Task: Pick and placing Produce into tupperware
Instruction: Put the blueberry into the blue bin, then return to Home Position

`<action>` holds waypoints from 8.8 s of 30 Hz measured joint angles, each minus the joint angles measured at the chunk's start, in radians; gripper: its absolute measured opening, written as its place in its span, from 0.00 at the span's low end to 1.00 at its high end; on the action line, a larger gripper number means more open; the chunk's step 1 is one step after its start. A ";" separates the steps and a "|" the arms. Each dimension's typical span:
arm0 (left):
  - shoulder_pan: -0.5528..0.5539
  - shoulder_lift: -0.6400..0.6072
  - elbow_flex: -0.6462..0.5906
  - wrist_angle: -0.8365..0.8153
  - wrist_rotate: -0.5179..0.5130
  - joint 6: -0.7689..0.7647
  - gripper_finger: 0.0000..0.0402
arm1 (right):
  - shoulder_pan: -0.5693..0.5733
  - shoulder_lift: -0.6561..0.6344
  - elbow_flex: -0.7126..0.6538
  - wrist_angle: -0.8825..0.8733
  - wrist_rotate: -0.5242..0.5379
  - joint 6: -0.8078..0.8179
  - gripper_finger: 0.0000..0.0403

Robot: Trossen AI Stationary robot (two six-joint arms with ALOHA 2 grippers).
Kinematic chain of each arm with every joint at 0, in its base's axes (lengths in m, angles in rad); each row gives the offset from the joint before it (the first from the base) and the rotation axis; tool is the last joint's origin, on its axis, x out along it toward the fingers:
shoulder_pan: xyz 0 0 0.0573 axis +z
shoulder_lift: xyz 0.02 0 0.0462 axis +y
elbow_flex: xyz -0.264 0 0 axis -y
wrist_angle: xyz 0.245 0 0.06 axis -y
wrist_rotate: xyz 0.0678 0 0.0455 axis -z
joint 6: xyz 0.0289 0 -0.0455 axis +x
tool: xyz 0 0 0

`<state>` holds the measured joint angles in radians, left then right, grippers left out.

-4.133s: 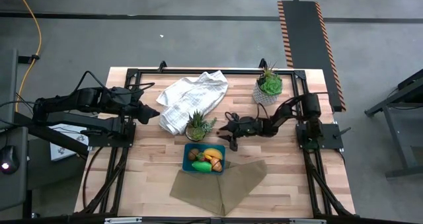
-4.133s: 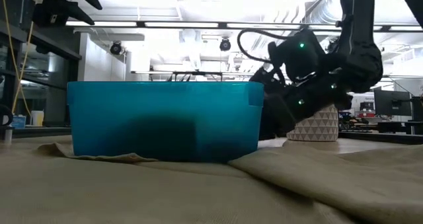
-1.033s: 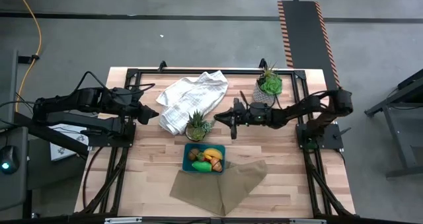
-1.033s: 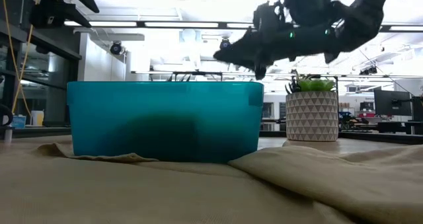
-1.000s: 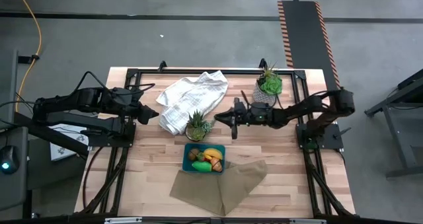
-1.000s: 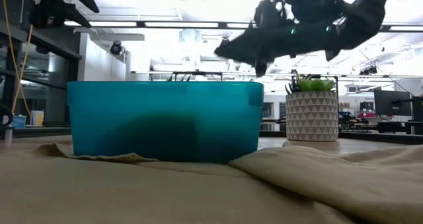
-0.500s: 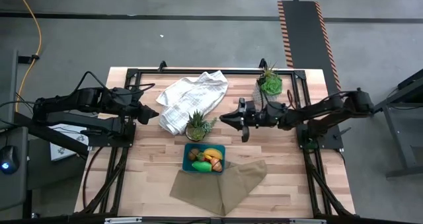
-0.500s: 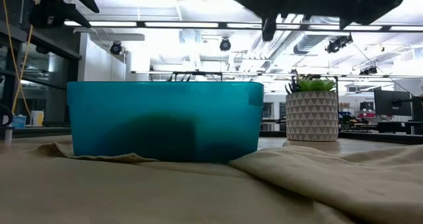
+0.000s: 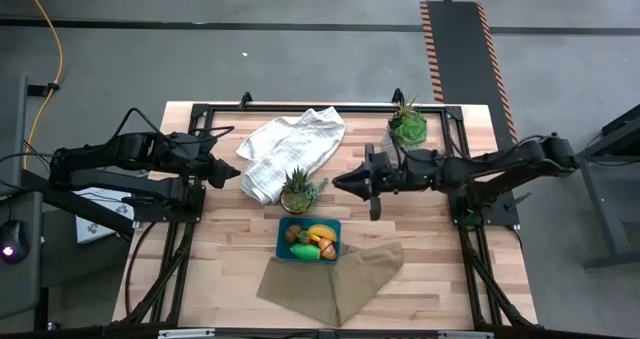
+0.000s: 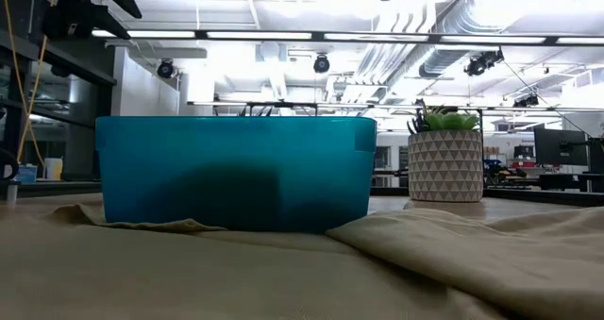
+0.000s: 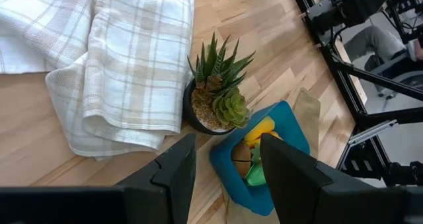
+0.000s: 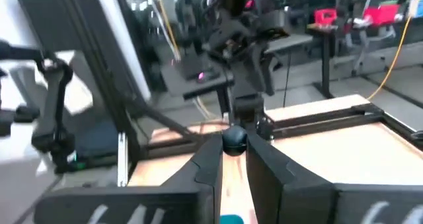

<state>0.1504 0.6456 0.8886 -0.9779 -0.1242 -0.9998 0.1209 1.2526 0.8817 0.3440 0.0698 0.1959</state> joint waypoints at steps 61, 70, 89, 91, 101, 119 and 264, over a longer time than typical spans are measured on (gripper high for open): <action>0.000 -0.253 0.000 -0.001 0.000 0.000 0.39 | 0.214 0.892 1.074 -1.158 0.138 0.591 0.10; 0.000 -0.282 0.000 -0.001 0.000 0.000 0.39 | 0.214 0.923 1.068 -1.199 0.160 0.616 0.10; 0.000 -0.316 0.000 -0.001 0.000 0.000 0.39 | 0.219 0.930 1.067 -1.286 0.214 0.636 0.28; 0.000 -0.314 0.000 -0.001 0.000 0.000 0.39 | 0.222 0.930 1.067 -1.283 0.233 0.639 0.28; 0.000 -0.314 0.000 -0.001 0.000 0.000 0.39 | 0.229 0.930 1.067 -1.261 0.236 0.651 0.28; 0.000 -0.394 0.000 -0.001 0.003 0.000 0.39 | 0.224 0.693 1.403 -1.074 0.140 0.189 0.03; 0.000 -0.392 0.000 -0.001 0.001 0.000 0.39 | 0.096 -1.251 -0.873 -0.328 -0.075 0.031 0.00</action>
<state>0.1505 0.2535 0.8883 -0.9791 -0.1234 -1.0000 0.2169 0.0014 0.0082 0.0158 -0.0050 0.2267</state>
